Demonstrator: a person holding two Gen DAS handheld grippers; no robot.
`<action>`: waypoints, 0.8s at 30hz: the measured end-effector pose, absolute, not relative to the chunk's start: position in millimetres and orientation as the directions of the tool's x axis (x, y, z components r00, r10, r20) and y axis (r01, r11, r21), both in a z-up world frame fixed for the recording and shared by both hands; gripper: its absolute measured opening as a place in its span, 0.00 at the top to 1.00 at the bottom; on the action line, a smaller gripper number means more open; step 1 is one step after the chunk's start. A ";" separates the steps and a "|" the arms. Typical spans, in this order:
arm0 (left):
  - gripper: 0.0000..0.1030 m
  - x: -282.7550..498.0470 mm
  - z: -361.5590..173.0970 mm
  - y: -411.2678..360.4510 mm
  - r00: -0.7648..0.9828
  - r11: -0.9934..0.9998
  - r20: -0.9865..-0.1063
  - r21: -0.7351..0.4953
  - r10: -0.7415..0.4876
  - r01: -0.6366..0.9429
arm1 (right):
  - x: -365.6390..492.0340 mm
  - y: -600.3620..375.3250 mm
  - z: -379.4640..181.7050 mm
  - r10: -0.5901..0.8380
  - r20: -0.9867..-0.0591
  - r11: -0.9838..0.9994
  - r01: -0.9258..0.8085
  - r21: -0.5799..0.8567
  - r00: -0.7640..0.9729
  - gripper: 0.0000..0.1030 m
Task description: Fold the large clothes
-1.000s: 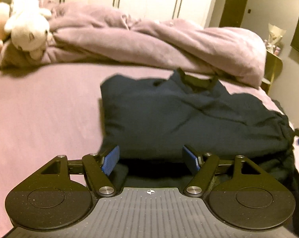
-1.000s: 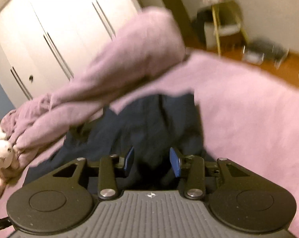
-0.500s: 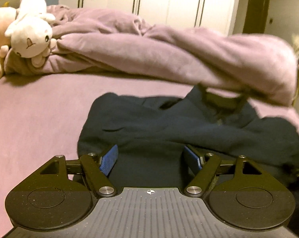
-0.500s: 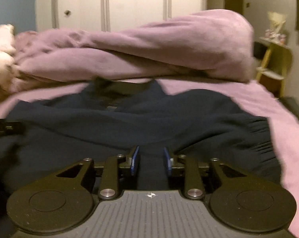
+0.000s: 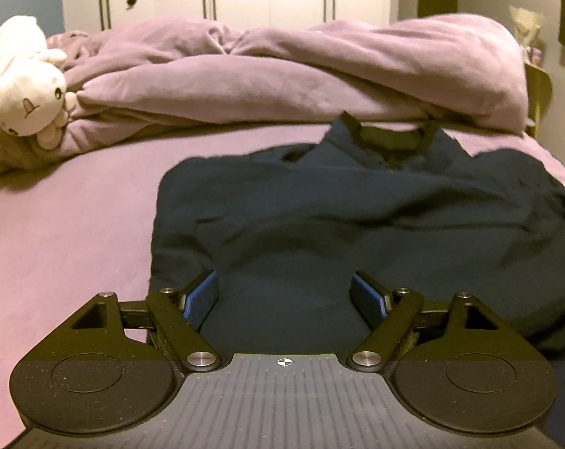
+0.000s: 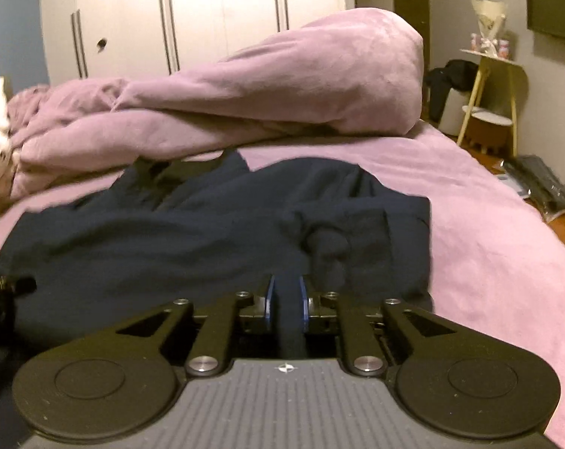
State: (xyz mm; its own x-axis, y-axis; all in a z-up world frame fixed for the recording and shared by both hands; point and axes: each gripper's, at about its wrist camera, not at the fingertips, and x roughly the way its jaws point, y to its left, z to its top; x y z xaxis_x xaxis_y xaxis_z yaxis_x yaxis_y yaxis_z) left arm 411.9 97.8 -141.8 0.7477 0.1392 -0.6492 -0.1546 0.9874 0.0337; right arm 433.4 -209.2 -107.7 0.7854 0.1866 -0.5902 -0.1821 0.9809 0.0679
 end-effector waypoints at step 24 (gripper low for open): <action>0.18 411.3 -151.6 88.1 0.725 0.988 -0.672 0.070 0.151 -0.141 | 427.0 -200.4 -135.1 0.164 -0.615 0.949 -0.293 -0.116 0.772 0.88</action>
State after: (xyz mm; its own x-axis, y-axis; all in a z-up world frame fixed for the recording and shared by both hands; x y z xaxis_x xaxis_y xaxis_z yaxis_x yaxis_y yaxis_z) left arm 411.3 88.1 -151.6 0.7248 0.1512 -0.6722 -0.1412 0.9875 0.0698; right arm 427.0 -200.4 -135.1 0.7715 0.1636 -0.6148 -0.2934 0.9490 -0.1157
